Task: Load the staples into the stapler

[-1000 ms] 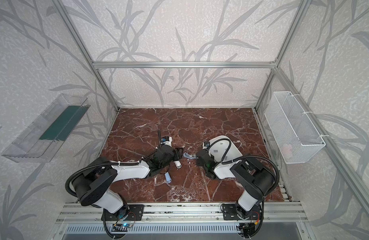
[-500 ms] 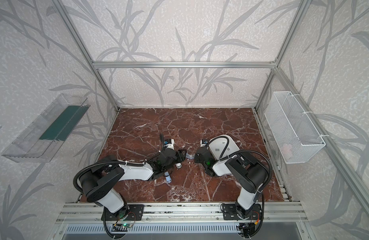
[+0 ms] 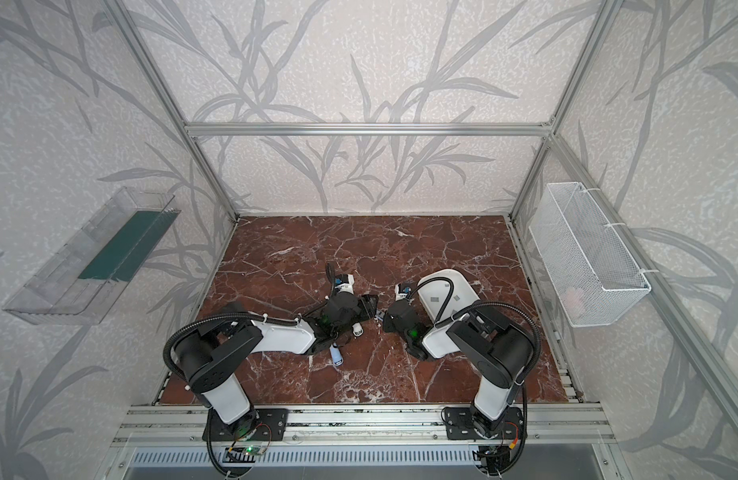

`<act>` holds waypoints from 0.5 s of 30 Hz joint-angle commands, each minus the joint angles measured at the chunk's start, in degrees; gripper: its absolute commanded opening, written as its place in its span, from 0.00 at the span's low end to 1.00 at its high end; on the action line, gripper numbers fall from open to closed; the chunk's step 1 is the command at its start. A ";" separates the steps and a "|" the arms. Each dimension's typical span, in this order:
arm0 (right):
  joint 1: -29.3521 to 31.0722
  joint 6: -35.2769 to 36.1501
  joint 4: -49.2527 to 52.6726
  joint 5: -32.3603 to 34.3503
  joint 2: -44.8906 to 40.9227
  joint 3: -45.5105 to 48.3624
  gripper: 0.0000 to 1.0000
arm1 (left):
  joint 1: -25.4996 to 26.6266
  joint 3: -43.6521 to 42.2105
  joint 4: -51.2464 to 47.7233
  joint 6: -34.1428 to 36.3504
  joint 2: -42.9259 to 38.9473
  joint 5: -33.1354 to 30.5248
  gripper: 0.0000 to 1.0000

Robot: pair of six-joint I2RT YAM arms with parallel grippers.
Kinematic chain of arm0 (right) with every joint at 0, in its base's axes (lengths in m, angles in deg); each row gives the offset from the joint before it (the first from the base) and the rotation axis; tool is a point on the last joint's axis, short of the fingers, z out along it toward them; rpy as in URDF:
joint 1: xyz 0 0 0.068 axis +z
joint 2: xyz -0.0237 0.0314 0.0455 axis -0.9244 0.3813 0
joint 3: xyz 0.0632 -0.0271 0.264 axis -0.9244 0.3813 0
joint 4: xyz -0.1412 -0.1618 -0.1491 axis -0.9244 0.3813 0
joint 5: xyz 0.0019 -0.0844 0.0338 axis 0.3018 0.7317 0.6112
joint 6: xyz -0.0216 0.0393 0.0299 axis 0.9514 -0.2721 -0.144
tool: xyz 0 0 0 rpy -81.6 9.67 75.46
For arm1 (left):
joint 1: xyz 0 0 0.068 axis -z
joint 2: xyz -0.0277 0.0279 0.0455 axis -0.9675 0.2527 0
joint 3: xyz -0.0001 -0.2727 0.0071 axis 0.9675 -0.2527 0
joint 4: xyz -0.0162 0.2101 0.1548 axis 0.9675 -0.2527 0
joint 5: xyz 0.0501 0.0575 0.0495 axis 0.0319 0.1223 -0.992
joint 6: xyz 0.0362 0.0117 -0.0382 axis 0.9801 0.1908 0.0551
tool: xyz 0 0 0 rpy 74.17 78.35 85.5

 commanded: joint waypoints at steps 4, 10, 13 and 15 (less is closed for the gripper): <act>0.44 -1.24 3.68 1.40 -0.60 1.20 0.09 | 0.17 1.37 3.25 5.48 1.64 -0.80 0.59; 0.40 5.66 1.46 -2.11 -5.93 4.00 0.22 | -0.71 3.78 1.72 14.38 2.43 2.53 0.59; 0.40 9.78 -0.28 -4.80 -8.86 6.33 0.26 | -1.78 5.69 -0.17 18.90 3.16 5.25 0.59; 0.48 12.91 -1.53 -6.54 -10.68 7.78 0.27 | -2.06 5.96 0.45 21.40 3.39 6.83 0.58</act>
